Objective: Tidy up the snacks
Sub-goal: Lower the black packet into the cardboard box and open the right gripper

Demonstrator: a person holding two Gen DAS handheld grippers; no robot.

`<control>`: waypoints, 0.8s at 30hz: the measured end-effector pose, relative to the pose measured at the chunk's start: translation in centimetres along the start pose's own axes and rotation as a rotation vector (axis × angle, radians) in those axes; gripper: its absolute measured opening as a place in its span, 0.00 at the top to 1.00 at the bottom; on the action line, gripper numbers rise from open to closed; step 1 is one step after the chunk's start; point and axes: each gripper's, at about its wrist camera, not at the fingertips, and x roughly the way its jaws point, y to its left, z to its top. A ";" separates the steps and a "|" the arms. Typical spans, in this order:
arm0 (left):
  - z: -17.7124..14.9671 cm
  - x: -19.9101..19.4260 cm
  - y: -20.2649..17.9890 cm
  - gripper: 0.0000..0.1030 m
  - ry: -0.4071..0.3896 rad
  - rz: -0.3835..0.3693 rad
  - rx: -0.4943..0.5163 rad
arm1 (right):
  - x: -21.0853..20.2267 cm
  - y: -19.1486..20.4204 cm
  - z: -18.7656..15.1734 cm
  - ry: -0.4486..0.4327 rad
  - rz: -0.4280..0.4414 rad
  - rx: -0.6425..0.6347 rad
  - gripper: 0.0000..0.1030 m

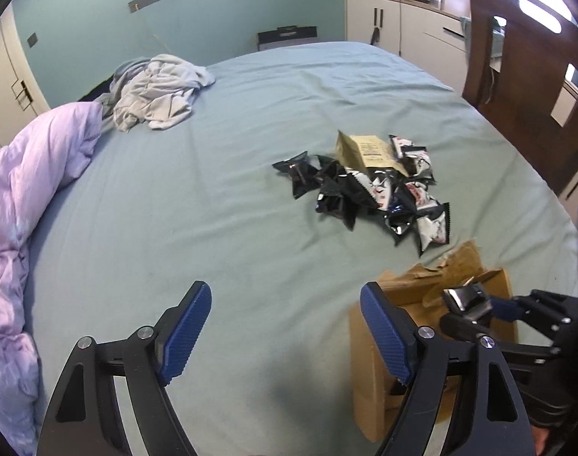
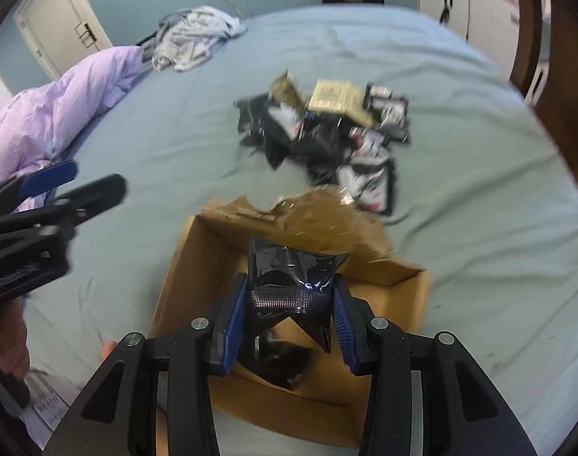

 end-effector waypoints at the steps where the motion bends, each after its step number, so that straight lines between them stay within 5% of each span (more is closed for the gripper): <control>1: 0.0 0.1 0.0 0.21 -0.001 0.008 0.003 | 0.8 0.0 0.3 0.014 -0.004 0.015 0.61; 5: -0.1 0.2 -0.5 0.21 0.001 -0.006 0.017 | 3.6 0.6 0.8 0.068 -0.067 -0.003 0.61; 14: -0.2 1.0 -0.5 0.21 0.035 -0.037 0.006 | 5.9 1.8 0.8 0.099 -0.066 -0.016 0.55; 24: -0.3 0.7 -1.5 0.21 0.023 -0.048 0.030 | -0.8 1.5 -1.4 -0.023 -0.049 -0.090 0.28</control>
